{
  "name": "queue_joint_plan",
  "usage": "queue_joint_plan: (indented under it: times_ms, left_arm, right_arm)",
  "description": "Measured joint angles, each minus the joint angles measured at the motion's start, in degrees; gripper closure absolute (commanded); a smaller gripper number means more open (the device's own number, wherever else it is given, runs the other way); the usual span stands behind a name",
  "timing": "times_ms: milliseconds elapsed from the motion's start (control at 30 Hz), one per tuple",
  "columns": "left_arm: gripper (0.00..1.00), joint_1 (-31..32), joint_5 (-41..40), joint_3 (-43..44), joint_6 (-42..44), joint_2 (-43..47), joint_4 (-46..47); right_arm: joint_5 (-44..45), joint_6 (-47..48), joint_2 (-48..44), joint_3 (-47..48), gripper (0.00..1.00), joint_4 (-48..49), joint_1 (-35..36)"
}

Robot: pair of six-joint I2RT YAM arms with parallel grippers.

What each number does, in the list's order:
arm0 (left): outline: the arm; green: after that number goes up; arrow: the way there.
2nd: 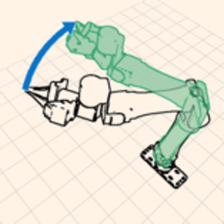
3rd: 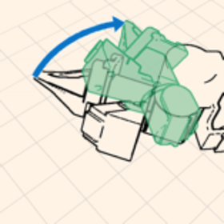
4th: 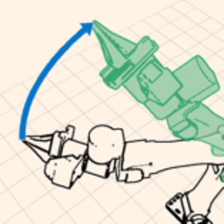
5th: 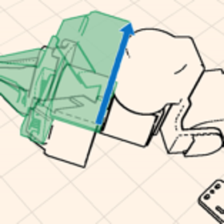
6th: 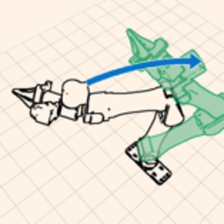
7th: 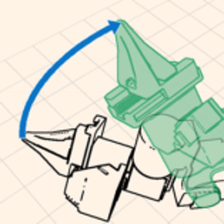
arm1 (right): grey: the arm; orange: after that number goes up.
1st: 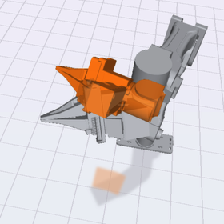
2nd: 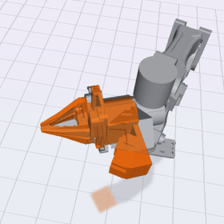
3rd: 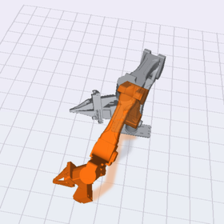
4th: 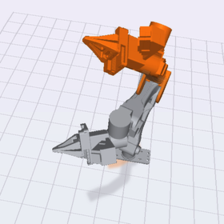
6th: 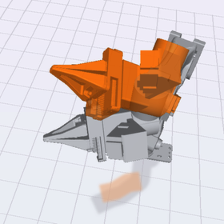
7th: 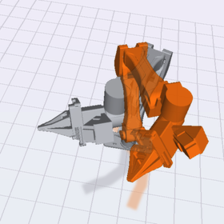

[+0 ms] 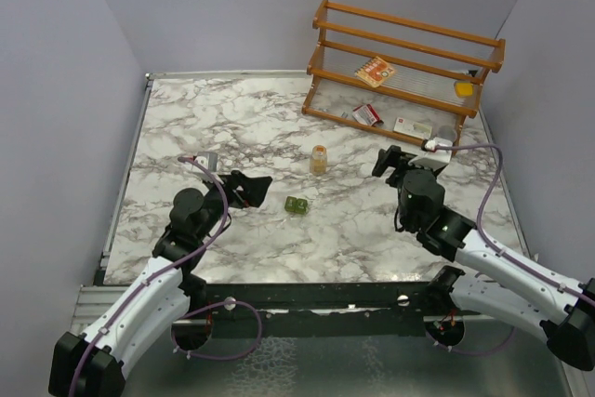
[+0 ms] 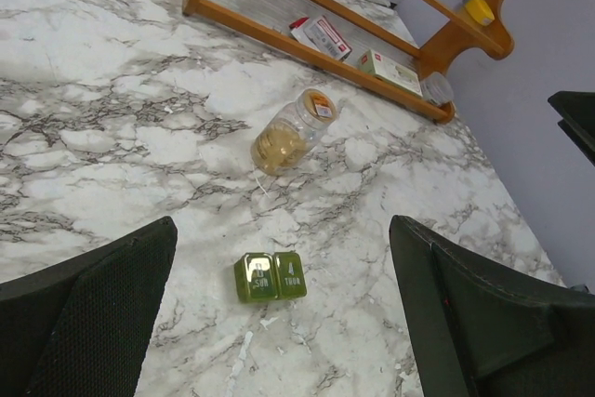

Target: Sort the pills into containers

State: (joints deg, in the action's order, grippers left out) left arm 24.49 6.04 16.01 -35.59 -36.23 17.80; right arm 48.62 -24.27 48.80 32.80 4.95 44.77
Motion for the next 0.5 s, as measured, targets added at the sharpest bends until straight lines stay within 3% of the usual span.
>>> queue_joint_plan:
  times_ms: [233,500]
  left_arm:
    - [0.01,0.0,-0.2,0.3,1.0,0.0,-0.3]
    - [0.01,0.0,-0.4,0.5,1.9,-0.2,-0.4]
  right_arm:
    - [10.3,0.3,-0.3,1.0,0.14,-5.7,0.0]
    - [15.0,1.1,-2.2,1.0,0.14,-7.2,0.0]
